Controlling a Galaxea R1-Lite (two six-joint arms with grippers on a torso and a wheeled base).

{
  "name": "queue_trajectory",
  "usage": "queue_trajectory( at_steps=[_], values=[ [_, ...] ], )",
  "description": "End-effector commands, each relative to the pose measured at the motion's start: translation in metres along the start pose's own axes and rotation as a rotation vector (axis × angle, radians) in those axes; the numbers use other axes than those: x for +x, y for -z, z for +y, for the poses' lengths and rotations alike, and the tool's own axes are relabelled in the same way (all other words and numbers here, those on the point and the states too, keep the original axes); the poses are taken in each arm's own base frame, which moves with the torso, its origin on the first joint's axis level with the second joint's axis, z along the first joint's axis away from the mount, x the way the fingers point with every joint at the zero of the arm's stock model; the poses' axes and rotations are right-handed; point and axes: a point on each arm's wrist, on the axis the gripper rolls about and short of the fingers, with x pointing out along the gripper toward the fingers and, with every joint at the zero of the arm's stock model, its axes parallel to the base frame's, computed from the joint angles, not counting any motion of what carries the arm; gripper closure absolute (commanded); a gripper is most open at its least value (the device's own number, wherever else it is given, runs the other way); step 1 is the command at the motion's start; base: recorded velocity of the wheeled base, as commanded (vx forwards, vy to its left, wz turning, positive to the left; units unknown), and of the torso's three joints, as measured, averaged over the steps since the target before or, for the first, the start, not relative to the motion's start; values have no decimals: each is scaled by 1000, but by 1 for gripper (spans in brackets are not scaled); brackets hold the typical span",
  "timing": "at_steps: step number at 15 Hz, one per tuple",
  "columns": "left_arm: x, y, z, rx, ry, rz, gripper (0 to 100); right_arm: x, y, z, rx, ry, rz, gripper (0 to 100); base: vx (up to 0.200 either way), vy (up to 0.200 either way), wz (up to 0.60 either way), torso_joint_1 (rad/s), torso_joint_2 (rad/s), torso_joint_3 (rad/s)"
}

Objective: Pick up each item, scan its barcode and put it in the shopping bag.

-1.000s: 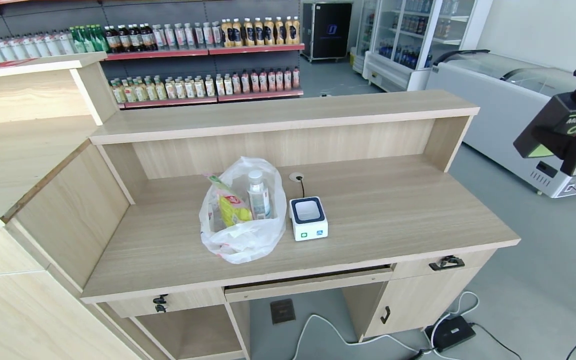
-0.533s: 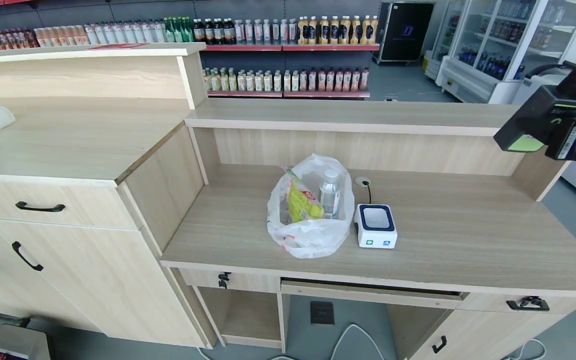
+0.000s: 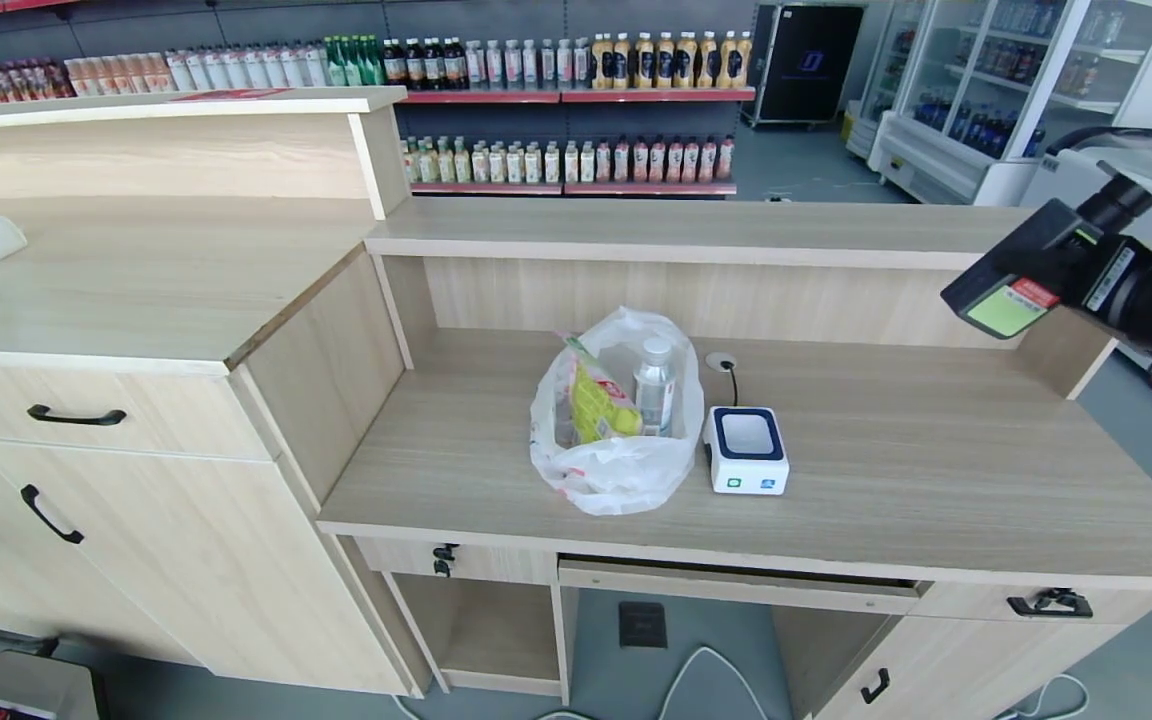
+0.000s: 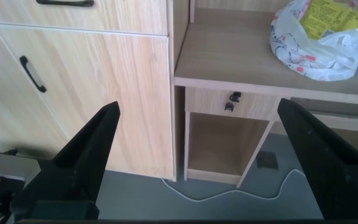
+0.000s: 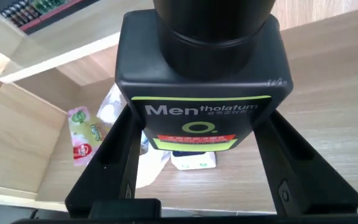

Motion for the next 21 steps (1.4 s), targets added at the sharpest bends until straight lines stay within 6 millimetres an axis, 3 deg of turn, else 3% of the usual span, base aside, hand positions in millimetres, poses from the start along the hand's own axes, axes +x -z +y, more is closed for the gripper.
queue_trajectory(
  at_steps=[1,6,10,12,15,21],
  values=[
    [0,0,0,0,-1,0,0,20,3,2,67,0,57,100,0,0,0,0,0,0],
    [0,0,0,0,-1,0,0,68,4,1,261,45,160,100,0,0,0,0,0,0],
    [0,0,0,0,-1,0,0,98,30,6,289,61,227,100,0,0,0,0,0,0],
    [0,0,0,0,-1,0,0,113,48,20,194,118,224,100,0,0,0,0,0,0],
    [0,0,0,0,1,0,0,112,57,23,-44,175,235,100,0,0,0,0,0,0],
    [0,0,0,0,-1,0,0,101,55,23,-186,219,245,100,0,0,0,0,0,0]
  ],
)
